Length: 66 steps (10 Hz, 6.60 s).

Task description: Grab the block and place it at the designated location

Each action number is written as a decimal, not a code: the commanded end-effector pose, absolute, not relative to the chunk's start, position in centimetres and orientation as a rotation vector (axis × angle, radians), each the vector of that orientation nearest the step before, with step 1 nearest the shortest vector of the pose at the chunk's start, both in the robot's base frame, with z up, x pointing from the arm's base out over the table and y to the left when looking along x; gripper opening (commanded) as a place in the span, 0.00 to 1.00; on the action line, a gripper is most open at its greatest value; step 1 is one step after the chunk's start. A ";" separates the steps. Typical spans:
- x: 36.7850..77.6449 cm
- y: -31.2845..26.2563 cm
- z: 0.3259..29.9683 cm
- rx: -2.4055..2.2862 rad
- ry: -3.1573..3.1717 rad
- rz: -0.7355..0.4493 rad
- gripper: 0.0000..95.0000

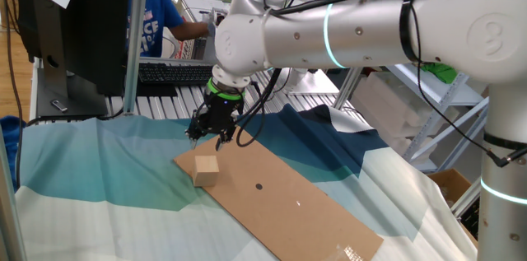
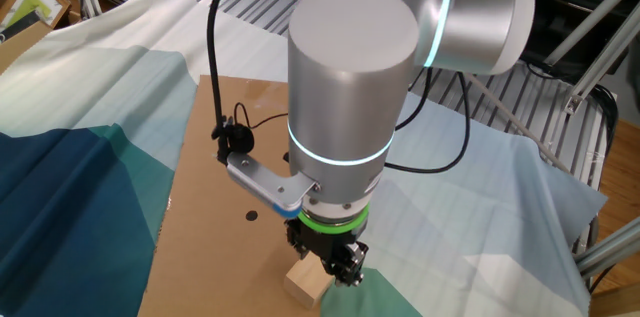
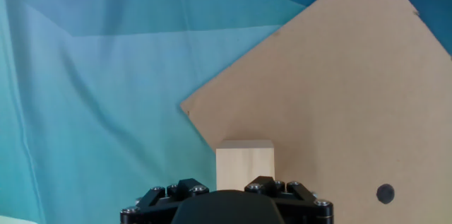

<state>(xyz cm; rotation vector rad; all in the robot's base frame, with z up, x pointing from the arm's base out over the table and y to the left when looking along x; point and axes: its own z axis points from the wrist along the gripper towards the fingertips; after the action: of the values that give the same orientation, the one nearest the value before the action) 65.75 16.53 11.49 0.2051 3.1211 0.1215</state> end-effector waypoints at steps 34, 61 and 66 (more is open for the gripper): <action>67.3 15.7 7.5 0.191 3.128 -0.010 0.60; 67.5 15.3 4.6 0.221 3.144 -0.025 0.80; 67.5 15.3 4.5 0.185 3.152 -0.026 0.60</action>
<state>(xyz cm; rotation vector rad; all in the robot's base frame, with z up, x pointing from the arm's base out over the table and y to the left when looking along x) 67.48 15.26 4.47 0.1817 3.1506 -0.0253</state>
